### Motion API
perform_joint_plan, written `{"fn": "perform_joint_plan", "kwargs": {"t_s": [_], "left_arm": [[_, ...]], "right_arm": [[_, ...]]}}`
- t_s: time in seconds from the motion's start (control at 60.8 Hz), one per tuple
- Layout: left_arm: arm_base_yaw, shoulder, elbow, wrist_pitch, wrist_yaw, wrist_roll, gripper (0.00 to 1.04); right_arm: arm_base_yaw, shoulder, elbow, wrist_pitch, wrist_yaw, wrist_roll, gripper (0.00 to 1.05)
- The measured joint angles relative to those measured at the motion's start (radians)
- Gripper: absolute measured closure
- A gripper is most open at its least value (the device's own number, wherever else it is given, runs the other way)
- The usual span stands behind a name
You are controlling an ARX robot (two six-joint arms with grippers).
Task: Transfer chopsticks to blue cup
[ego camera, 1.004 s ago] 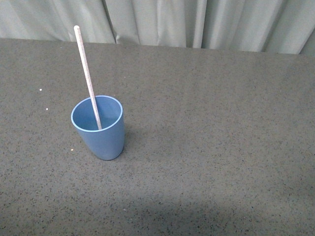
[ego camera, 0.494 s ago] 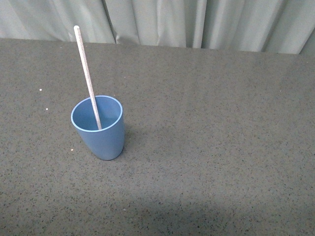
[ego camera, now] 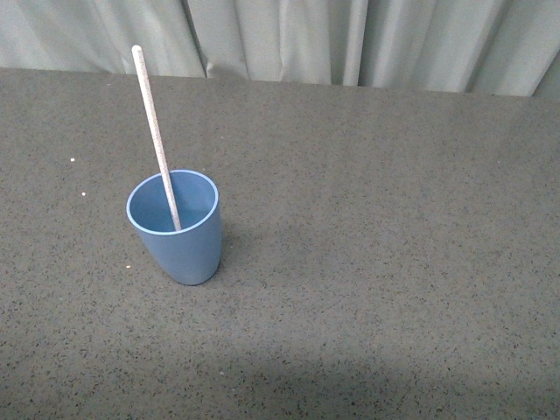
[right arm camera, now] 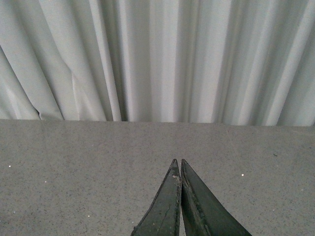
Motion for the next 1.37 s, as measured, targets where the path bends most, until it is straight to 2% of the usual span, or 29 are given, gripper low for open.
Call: {"fn": "perform_joint_plan", "kwargs": {"t_s": [0.115,0.362,0.477,0.708,0.938,1.037,1.136,1.202,1.235,1.366], "left_arm": [[0.000,0.000,0.000,0.000,0.000,0.000,0.07],[0.000,0.000,0.000,0.000,0.000,0.000,0.07],[0.000,0.000,0.000,0.000,0.000,0.000,0.07],[0.000,0.000,0.000,0.000,0.000,0.000,0.07],[0.000,0.000,0.000,0.000,0.000,0.000,0.07],[0.000,0.000,0.000,0.000,0.000,0.000,0.07],[0.000,0.000,0.000,0.000,0.000,0.000,0.07],[0.000,0.000,0.000,0.000,0.000,0.000,0.07],[0.000,0.000,0.000,0.000,0.000,0.000,0.07],[0.000,0.000,0.000,0.000,0.000,0.000,0.07]], "right_arm": [[0.000,-0.084,0.000,-0.083,0.000,0.000,1.04],[0.000,-0.142,0.000,-0.141,0.000,0.000,1.04],[0.000,-0.271,0.001,-0.306,-0.002,0.000,1.04],[0.000,-0.313,0.001,-0.319,-0.002,-0.001,1.04],[0.000,-0.314,0.001,-0.319,-0.002,-0.001,0.66],[0.000,-0.314,0.001,-0.319,-0.002,-0.001,0.42],[0.000,-0.314,0.001,-0.319,-0.002,-0.001,0.26],[0.000,-0.314,0.001,-0.319,-0.002,-0.001,0.10],[0.000,-0.314,0.001,-0.319,-0.002,0.000,0.07],[0.000,-0.314,0.001,-0.319,-0.002,0.000,0.09]]}}
